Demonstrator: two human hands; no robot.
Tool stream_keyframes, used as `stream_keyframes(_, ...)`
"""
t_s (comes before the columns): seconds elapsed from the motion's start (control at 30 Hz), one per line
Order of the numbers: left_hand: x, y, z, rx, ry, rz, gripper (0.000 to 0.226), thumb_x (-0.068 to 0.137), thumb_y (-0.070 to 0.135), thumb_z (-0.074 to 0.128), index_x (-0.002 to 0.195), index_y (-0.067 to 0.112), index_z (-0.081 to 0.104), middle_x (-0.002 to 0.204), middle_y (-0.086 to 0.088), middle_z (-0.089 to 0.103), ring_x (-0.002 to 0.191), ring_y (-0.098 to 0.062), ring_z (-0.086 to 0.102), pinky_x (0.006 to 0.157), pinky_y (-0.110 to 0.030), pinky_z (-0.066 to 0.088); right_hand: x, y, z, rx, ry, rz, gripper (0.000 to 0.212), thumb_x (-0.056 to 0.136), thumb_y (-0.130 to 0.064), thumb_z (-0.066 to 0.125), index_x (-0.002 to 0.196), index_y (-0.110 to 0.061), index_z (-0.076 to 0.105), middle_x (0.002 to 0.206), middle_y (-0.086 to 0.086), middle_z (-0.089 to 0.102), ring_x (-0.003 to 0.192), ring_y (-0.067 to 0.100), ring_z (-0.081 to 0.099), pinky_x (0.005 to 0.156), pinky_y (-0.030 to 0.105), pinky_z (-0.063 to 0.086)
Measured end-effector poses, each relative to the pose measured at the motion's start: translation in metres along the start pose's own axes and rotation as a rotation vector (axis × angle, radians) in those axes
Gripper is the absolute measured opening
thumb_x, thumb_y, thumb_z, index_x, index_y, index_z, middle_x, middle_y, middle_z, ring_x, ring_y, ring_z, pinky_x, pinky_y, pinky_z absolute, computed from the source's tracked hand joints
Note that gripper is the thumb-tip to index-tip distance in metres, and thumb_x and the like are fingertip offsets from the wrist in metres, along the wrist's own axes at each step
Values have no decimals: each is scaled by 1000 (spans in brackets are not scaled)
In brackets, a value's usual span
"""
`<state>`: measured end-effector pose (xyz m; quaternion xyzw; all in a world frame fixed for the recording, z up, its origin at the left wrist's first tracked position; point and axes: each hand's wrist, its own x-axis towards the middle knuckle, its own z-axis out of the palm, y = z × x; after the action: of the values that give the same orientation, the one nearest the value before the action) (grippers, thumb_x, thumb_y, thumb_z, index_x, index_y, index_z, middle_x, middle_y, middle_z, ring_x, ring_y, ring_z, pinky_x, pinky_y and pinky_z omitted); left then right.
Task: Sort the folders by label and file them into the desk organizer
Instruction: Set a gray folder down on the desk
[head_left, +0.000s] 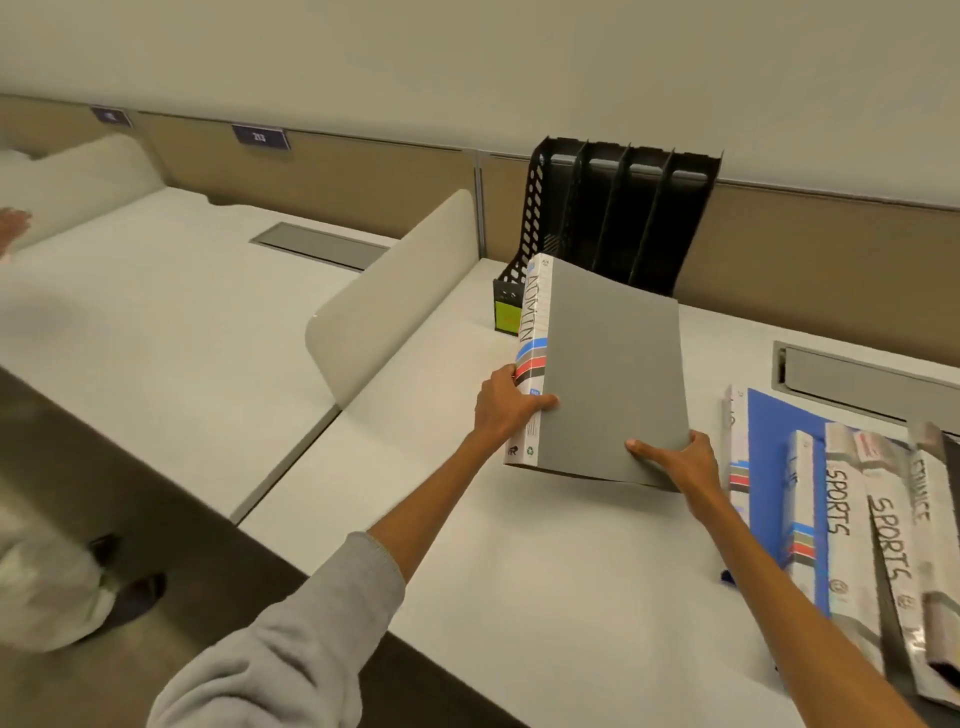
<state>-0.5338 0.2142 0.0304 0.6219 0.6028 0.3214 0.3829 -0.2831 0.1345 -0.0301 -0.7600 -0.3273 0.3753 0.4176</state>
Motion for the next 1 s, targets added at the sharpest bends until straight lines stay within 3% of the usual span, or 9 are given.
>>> stream_keyframes(0.13,-1,-26,-32,-25,-3,4,57,71,38,85,114,12,58,101,-4,68,82,-19,68,78,-34,59,-14,-1,34,56,22,-35,105,53,-45,94,136,-12,38,129,5,55,113,26,56,98,40,50)
stream_keyframes(0.4,6,-86,-112,-68,-68,66,71,67,34,88,128,15,58,115,-2,69,96,-21,70,82,-40,59,-44,-14,111,78,21,-166,85,57,-40,93,118,-28,34,113,-6,52,97,15,56,77,24,47)
stream_keyframes(0.6,23,-131,-177,-43,-99,19,47,67,35,89,107,18,70,99,5,74,87,-11,70,81,-36,58,-67,-25,186,34,-28,-109,92,59,-38,92,128,-16,35,116,-1,52,100,20,55,87,34,51)
stream_keyframes(0.73,34,-150,-206,36,-112,-25,47,66,40,87,105,20,70,99,7,73,91,-11,68,83,-31,55,-79,-30,226,2,-10,-33,92,60,-38,92,127,-13,35,119,3,55,103,24,56,90,38,50)
stream_keyframes(0.9,39,-163,-214,145,-16,-90,69,71,49,82,128,18,58,120,3,66,109,-16,63,94,-36,49,-96,-33,256,-97,53,53,92,60,-44,90,126,-8,37,125,9,58,112,32,58,91,38,49)
stream_keyframes(1.0,42,-168,-214,255,-14,-75,65,81,48,73,134,18,51,126,-3,64,112,-23,61,91,-36,47,-109,-35,271,-193,72,72,90,61,-51,86,121,-5,38,123,12,60,110,35,59,91,40,51)
